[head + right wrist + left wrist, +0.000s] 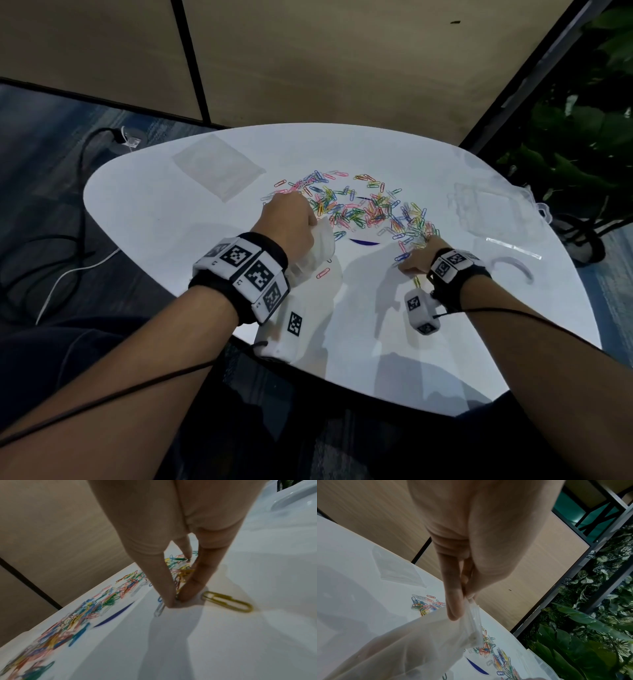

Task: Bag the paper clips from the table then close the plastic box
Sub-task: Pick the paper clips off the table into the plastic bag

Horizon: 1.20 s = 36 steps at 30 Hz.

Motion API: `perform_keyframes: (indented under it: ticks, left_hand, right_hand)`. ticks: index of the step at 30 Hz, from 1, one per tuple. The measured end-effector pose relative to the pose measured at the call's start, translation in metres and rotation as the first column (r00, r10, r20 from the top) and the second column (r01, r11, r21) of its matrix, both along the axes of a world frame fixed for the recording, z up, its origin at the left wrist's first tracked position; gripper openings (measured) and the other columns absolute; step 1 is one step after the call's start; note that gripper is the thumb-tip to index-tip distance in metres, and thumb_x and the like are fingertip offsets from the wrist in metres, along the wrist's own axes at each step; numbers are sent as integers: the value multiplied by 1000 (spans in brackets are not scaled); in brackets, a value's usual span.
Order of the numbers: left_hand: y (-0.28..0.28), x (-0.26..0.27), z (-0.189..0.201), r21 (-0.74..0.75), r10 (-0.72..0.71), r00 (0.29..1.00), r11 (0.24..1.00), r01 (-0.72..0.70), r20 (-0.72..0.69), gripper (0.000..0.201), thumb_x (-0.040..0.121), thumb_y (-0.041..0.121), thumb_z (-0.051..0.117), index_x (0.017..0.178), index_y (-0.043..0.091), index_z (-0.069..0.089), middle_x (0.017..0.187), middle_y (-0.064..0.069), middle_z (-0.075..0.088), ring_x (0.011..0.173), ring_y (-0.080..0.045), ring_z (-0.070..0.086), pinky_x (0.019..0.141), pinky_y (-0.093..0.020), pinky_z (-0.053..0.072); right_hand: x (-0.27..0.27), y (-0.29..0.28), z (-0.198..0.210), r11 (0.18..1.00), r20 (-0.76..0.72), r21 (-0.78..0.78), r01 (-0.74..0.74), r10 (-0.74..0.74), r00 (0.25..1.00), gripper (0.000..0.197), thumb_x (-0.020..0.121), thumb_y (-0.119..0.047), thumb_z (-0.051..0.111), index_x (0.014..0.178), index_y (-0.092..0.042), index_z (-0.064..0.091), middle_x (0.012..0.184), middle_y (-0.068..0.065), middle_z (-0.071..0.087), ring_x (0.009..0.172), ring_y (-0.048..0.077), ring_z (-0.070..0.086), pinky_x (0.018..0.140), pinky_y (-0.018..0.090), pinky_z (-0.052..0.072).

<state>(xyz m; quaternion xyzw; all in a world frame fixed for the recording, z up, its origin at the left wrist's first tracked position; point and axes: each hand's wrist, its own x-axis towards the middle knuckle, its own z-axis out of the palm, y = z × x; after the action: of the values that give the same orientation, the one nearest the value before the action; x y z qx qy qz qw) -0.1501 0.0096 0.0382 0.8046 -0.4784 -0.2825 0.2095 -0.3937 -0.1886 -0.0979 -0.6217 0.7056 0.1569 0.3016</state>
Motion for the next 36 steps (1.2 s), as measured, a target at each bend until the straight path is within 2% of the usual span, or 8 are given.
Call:
perform_keyframes:
  ticks: [3,9,15,21,24,28,32,36]
  left_hand:
    - [1,2,-1,-5,1,1000,1000,-1,7,31,91,0,53,110,11,75,114,-14,71,97,-32,71,94,-38,57]
    - [1,8,-3,-21,2,999,1000,-1,44,35,89,-3,50,105,11,77,113,-11,71,91,-32,72,89,-39,60]
    - [-1,6,-3,-6,-19,999,1000,20,46,35,90,-2,50,107,12,77,114,-13,71,94,-33,72,91,-39,59]
    - [0,7,-2,-2,-16,998,1000,16,53,34,89,-1,50,107,13,76,115,-10,71,97,-30,71,93,-38,57]
    - [0,6,-1,8,-11,999,1000,10,52,33,89,0,51,108,13,75,117,-10,70,99,-29,70,95,-37,56]
    - [0,4,3,14,-25,998,1000,24,50,33,91,-2,52,113,10,75,119,-11,71,101,-28,71,96,-36,56]
    - [1,3,2,0,-10,999,1000,10,46,31,91,-1,54,110,9,76,115,-12,72,100,-30,71,96,-37,55]
    - [0,3,-2,-22,38,999,999,-38,23,27,90,4,58,107,13,77,109,-14,73,98,-29,71,97,-37,55]
  right_hand:
    - [15,3,12,987,72,-133,85,-76,995,83,54,-32,78,125,-12,41,112,13,60,104,31,61,89,41,54]
    - [20,-1,17,930,-145,-329,-165,123,982,62,85,-36,61,141,-29,36,144,14,29,123,44,43,104,49,40]
    - [28,-7,13,824,-213,-402,-400,340,916,25,82,-3,58,96,-13,76,98,14,71,90,33,67,81,33,58]
    - [25,-11,28,915,254,-402,43,66,965,12,76,-15,79,88,-17,80,88,6,77,85,21,72,87,31,58]
    - [29,-4,49,924,725,-58,377,-221,653,7,75,-6,82,80,-10,78,82,12,76,88,29,74,81,31,59]
    - [57,30,88,891,886,361,275,-420,199,16,85,1,68,101,4,68,91,16,74,92,25,73,71,21,58]
    - [87,71,108,869,860,491,65,-495,121,9,92,0,58,97,1,66,86,10,75,84,15,74,71,17,57]
    - [110,109,100,922,882,388,-12,-368,294,8,89,0,64,96,2,68,87,12,72,79,17,72,75,22,58]
